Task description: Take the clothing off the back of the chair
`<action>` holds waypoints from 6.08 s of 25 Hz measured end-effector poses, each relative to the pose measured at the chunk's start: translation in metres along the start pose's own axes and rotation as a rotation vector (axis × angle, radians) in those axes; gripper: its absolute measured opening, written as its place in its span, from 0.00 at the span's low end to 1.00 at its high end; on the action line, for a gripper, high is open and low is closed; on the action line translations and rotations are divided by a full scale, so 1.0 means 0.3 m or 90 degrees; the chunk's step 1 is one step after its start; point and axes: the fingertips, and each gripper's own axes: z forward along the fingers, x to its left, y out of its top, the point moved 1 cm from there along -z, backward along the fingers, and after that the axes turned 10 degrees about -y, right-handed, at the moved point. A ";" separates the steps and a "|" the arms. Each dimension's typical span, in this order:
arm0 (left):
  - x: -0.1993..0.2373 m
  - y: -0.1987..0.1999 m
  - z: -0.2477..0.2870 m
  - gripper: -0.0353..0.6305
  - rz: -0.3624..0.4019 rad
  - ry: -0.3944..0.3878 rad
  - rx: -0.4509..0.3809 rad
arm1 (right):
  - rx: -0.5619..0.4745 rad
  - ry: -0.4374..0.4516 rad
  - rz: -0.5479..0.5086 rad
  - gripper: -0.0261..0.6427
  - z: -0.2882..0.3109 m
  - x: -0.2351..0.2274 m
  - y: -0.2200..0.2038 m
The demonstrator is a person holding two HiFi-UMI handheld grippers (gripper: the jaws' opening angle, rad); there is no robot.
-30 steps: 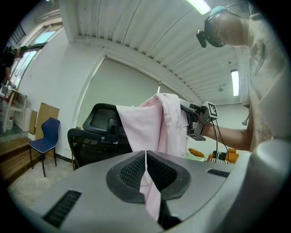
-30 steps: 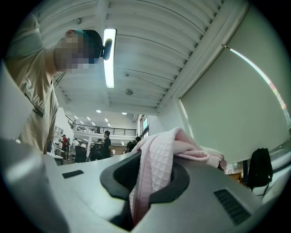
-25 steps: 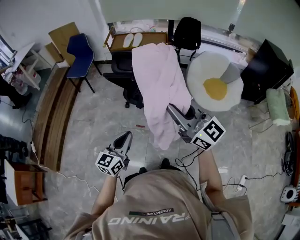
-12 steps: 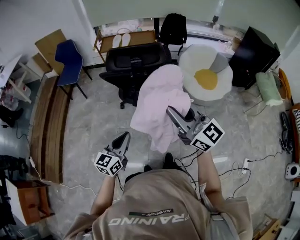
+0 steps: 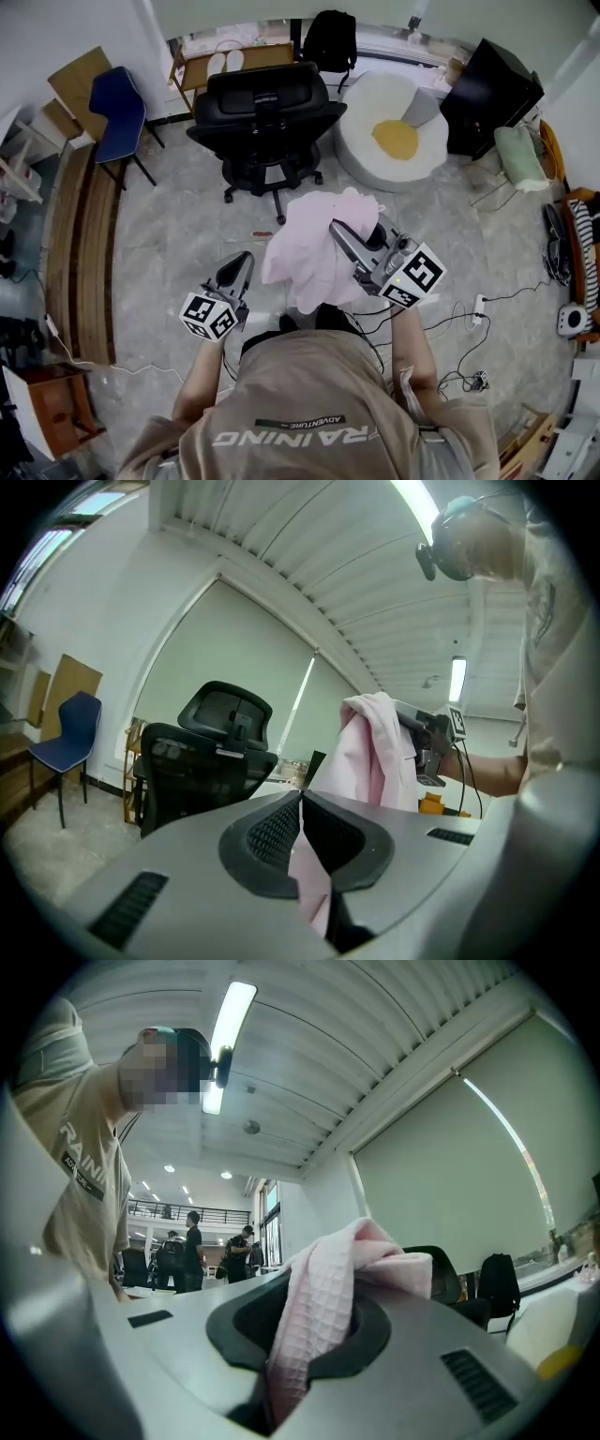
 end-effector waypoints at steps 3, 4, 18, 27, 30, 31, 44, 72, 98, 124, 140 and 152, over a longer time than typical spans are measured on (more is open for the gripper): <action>-0.013 0.010 0.007 0.09 0.003 -0.008 -0.002 | 0.008 -0.001 -0.002 0.13 -0.002 0.011 -0.005; -0.012 0.014 0.007 0.09 0.003 -0.009 -0.004 | 0.011 -0.003 -0.003 0.13 0.000 0.013 -0.005; 0.043 0.024 -0.017 0.09 -0.008 0.005 -0.009 | 0.022 -0.018 0.007 0.12 0.013 -0.009 -0.026; 0.096 0.123 0.120 0.09 0.008 0.017 -0.005 | 0.030 -0.002 0.005 0.12 0.082 -0.165 -0.001; 0.102 0.124 0.146 0.09 0.014 0.027 -0.006 | 0.032 0.012 0.002 0.13 0.091 -0.191 -0.013; 0.100 0.120 0.151 0.09 0.017 0.029 -0.009 | 0.031 0.017 0.001 0.12 0.088 -0.195 -0.020; 0.122 0.168 0.314 0.09 0.049 0.062 -0.031 | 0.022 0.077 -0.002 0.12 0.135 -0.350 -0.039; 0.243 0.517 0.471 0.09 0.115 0.026 -0.029 | 0.019 0.063 -0.022 0.12 0.301 -0.439 0.076; 0.153 0.684 0.502 0.09 0.191 0.031 -0.037 | 0.022 0.086 -0.055 0.12 0.335 -0.432 0.119; 0.162 0.648 0.492 0.09 0.179 0.033 -0.010 | 0.037 0.085 -0.055 0.12 0.340 -0.430 0.103; 0.192 0.653 0.500 0.09 0.181 0.020 -0.010 | 0.026 0.066 -0.051 0.12 0.335 -0.439 0.106; 0.216 0.637 0.501 0.09 0.175 0.008 -0.010 | 0.026 0.050 -0.053 0.12 0.323 -0.437 0.099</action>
